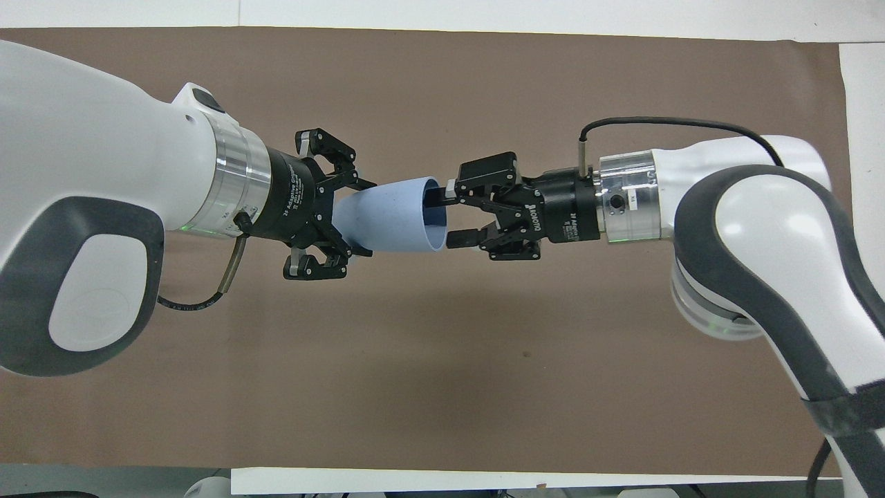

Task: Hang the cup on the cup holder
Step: 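Open the right gripper and withdraw it while the left gripper holds, then carry the cup with the left gripper to the acrylic rack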

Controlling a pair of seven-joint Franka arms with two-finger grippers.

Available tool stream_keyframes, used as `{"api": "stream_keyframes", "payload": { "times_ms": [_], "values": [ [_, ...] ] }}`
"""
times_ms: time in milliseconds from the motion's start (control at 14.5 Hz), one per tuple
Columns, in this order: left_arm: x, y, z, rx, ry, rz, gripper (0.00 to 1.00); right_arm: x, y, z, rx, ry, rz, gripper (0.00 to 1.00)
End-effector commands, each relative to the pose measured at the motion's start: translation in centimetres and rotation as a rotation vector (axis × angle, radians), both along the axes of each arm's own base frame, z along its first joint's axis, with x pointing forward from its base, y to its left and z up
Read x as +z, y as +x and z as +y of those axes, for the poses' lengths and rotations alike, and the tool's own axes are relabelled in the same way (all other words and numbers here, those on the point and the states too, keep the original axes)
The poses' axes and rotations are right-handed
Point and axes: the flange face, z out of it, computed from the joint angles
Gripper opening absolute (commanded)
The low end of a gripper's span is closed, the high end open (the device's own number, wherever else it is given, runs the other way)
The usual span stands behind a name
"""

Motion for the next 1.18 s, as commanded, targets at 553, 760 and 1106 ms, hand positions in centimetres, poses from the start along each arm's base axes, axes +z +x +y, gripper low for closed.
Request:
{"api": "stream_keyframes", "payload": {
  "times_ms": [553, 760, 1106],
  "values": [
    [-4.3, 1.8, 13.3, 0.111, 0.802, -0.138, 0.45, 6.7, 2.0, -13.2, 0.231, -0.887, -0.368, 0.99],
    [-3.7, 4.3, 18.9, 0.198, 1.07, -0.24, 0.45, 9.8, 1.6, -17.5, 0.274, -1.006, -0.299, 0.99],
    [-8.8, 9.0, 21.6, 0.149, 1.423, -0.329, 0.45, 15.0, -0.5, -22.4, 0.34, -1.109, -0.208, 0.99]
  ]
}}
